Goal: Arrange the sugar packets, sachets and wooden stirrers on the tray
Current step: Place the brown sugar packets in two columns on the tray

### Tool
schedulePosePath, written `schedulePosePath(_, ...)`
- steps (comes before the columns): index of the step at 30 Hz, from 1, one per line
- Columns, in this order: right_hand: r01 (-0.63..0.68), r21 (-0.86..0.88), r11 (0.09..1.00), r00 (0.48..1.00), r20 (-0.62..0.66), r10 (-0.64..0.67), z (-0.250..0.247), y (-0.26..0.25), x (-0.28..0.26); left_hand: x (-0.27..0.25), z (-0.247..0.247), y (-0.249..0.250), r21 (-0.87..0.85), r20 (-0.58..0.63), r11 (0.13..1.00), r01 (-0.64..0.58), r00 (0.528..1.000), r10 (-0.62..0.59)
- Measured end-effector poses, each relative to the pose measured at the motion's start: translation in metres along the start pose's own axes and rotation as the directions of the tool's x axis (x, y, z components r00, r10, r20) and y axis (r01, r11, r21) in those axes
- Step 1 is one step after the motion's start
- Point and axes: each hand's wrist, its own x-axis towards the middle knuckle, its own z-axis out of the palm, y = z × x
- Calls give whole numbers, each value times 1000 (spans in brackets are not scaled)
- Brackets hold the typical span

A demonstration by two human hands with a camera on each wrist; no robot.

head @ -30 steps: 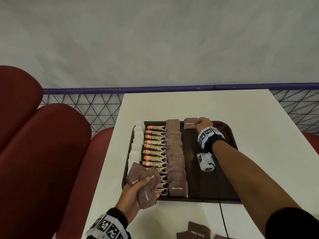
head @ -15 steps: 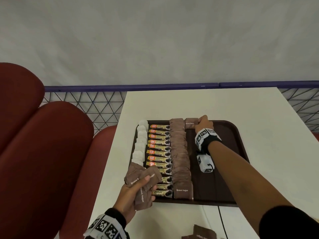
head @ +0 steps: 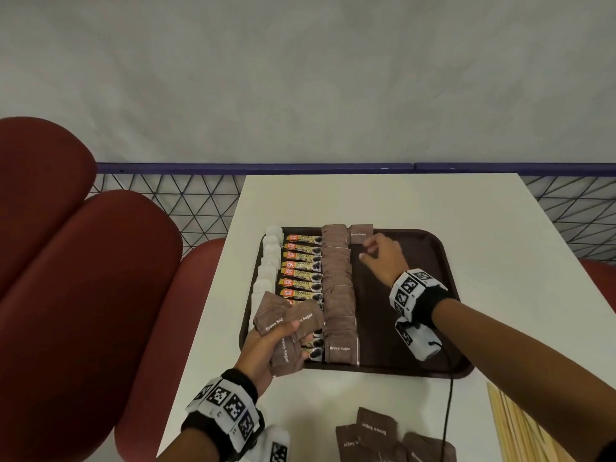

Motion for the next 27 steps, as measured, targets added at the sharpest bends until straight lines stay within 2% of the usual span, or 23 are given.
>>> schedulePosePath(2,42,78,996,982,178,-55,-3,-8,-17,-3,5,0,0,-6,1000,-2,1000,2)
schedulePosePath(3,56,86,995,953,294,-79,-5,-14,-25,-3,7,-1,2,-6,1000,-6,1000,6)
schedulePosePath(5,80,87,993,859,499,-113,-8,-24,-42,-5,11,0,6,-11,1000,-13,1000,13)
schedulePosePath(6,91,101,991,817,561,-132,-11,-30,-50,-5,12,0,7,-15,1000,-15,1000,15)
schedulePosePath(8,95,140,986,770,617,-162,-13,-40,-64,-6,15,1,9,-12,1000,-17,1000,17)
schedulePosePath(12,14,257,966,738,649,-184,-13,-49,-78,-6,23,5,36,5,999,-12,1000,12)
schedulePosePath(19,-80,412,908,777,596,-202,-7,-42,-79,-7,32,4,23,38,1000,-4,999,3)
schedulePosePath(22,-89,389,917,828,540,-149,-14,-33,-70,-4,30,2,13,36,1000,22,999,-22)
schedulePosePath(25,-78,253,964,940,342,-14,-21,-15,-51,-2,25,2,-11,38,997,71,997,-71)
schedulePosePath(27,-124,162,979,978,184,93,-27,-2,-34,0,22,2,-19,52,996,86,995,-85)
